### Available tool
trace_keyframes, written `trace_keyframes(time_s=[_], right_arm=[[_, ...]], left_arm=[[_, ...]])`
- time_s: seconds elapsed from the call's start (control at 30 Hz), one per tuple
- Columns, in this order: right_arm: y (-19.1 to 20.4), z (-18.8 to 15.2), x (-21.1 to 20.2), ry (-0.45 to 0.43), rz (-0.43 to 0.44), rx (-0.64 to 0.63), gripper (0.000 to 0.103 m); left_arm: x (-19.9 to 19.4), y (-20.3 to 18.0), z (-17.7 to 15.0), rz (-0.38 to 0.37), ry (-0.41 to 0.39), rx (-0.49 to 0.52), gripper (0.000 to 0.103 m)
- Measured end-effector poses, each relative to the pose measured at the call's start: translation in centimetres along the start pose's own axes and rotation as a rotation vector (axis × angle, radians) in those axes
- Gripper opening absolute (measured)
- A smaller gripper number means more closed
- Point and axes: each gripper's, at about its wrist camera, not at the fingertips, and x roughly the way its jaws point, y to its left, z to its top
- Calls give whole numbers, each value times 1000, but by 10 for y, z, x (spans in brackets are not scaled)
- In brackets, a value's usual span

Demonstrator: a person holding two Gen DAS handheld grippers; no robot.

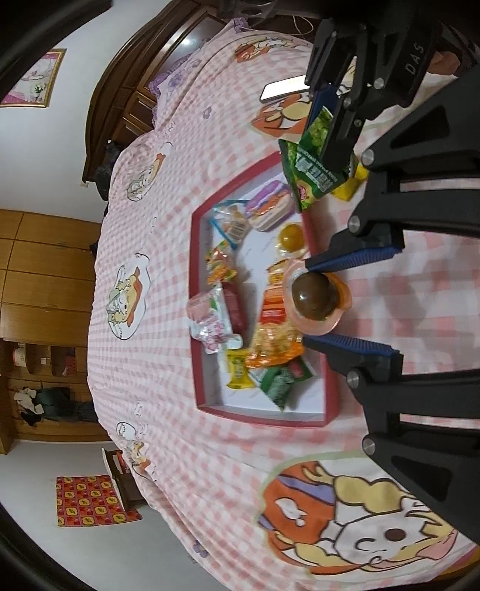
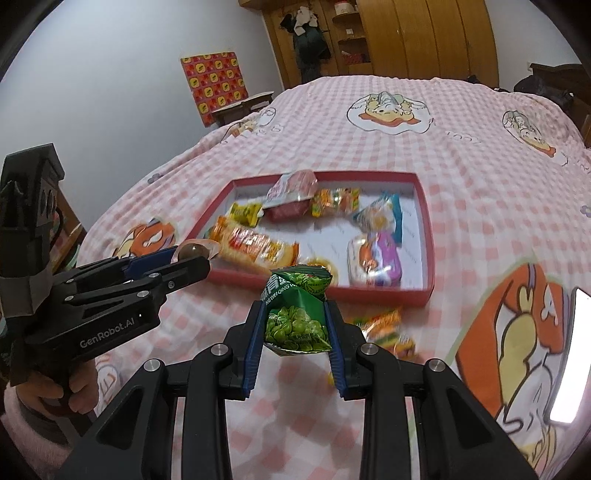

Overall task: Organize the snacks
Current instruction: 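Carry the chocolate ball with the left gripper while the right carries the pea pack over the tray, then open both grippers to drop the chocolate ball and pea pack into the tray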

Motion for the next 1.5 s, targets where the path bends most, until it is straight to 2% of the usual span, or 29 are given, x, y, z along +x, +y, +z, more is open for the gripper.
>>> trace_keyframes(time_s=[0.33, 0.6, 1.07, 1.27, 1.5], right_arm=[[-10, 29, 20, -31, -12, 13, 32], [-20, 41, 43, -27, -18, 28, 32], [-39, 47, 80, 1, -29, 65, 32], [-43, 50, 89, -11, -34, 74, 32], [-44, 51, 94, -12, -38, 76, 32]], left_arm=[[35, -1, 33, -5, 5, 3, 35], [69, 3, 46, 1, 28, 0, 35], [115, 14, 45, 25, 72, -14, 35], [121, 13, 44, 56, 51, 20, 35], [125, 18, 44, 64, 43, 14, 36]])
